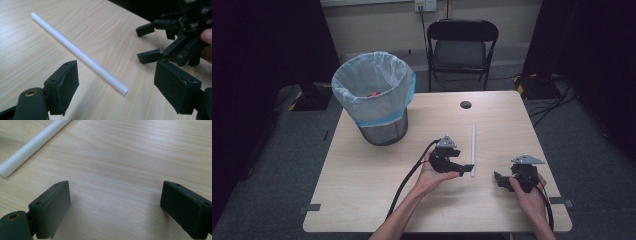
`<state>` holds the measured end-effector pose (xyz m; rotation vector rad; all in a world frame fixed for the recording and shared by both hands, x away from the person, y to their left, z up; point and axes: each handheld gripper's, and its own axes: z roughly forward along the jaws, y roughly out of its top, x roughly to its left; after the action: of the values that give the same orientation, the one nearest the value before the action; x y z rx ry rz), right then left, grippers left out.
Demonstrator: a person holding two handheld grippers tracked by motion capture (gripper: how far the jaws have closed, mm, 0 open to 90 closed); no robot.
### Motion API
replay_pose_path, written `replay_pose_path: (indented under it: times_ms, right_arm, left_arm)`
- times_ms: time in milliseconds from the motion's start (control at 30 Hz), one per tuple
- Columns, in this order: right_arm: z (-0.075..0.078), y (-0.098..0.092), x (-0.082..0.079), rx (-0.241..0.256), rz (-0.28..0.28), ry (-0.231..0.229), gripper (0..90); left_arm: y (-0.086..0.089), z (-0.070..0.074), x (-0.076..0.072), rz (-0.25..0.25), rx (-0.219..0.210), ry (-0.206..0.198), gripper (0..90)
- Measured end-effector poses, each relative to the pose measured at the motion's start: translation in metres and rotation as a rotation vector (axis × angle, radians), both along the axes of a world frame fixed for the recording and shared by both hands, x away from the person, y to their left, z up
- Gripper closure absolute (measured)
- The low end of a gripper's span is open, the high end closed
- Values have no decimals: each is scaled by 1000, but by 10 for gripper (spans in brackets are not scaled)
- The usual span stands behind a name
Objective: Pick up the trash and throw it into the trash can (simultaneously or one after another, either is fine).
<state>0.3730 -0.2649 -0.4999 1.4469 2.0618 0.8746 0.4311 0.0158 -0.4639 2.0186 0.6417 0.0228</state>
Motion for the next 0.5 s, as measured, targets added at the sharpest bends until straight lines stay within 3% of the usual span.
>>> replay_pose_path:
  times_ms: [67,500]
  right_arm:
    - [0,0,0,0,0,0,85]
    - [0,0,0,2,-3,1,86]
  left_arm:
    - [-2,-4,1,-2,24,-4,198]
    - [-21,-25,6,16,64,-5,209]
